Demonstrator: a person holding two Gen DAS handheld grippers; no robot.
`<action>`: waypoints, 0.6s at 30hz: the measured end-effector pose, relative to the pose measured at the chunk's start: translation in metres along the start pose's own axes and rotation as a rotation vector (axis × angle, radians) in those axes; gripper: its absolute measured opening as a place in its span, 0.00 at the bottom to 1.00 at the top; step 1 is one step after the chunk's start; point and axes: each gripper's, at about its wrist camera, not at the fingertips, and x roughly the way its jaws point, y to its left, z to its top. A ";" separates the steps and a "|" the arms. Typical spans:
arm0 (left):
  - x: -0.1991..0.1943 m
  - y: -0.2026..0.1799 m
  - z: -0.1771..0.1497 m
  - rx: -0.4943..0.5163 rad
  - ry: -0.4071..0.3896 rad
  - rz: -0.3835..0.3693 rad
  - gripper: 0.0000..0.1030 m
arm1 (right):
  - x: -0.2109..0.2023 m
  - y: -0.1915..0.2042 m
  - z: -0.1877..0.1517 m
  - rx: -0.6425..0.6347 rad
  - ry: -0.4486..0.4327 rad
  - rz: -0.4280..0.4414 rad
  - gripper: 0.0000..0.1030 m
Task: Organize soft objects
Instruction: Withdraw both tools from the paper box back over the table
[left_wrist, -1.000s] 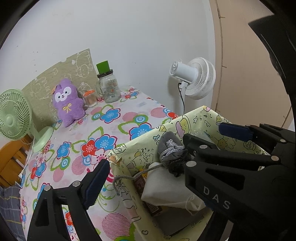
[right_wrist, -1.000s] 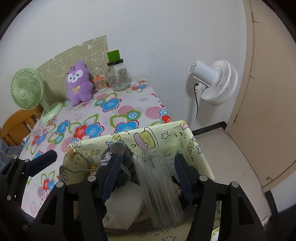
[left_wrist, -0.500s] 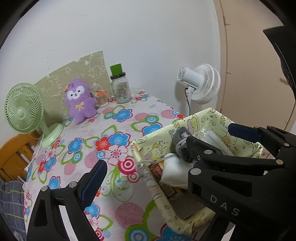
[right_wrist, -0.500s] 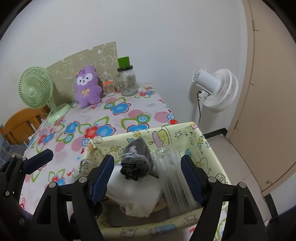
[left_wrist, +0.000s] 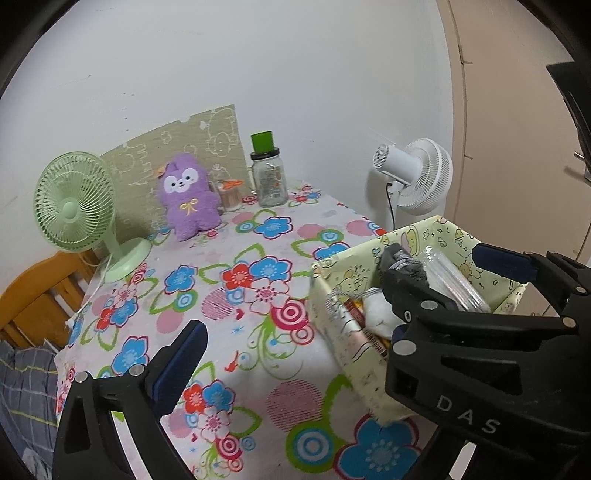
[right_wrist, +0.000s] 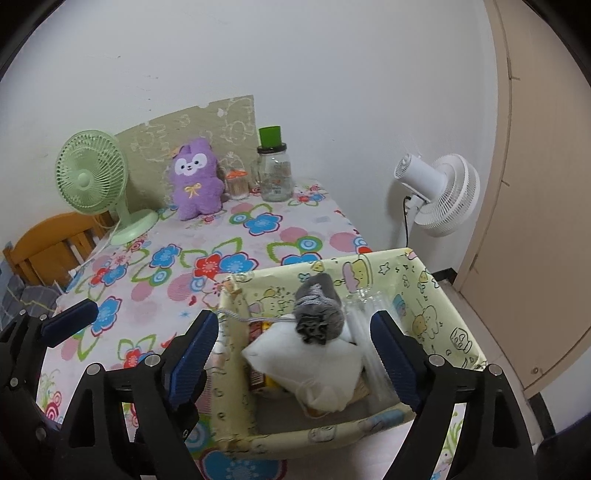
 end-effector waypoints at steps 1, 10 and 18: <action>-0.002 0.003 -0.001 -0.004 -0.002 0.002 0.99 | -0.001 0.002 0.000 -0.003 -0.003 0.001 0.84; -0.021 0.026 -0.013 -0.035 -0.026 0.019 1.00 | -0.019 0.028 -0.005 -0.028 -0.039 0.007 0.87; -0.038 0.049 -0.027 -0.072 -0.042 0.050 1.00 | -0.032 0.051 -0.011 -0.054 -0.064 0.028 0.89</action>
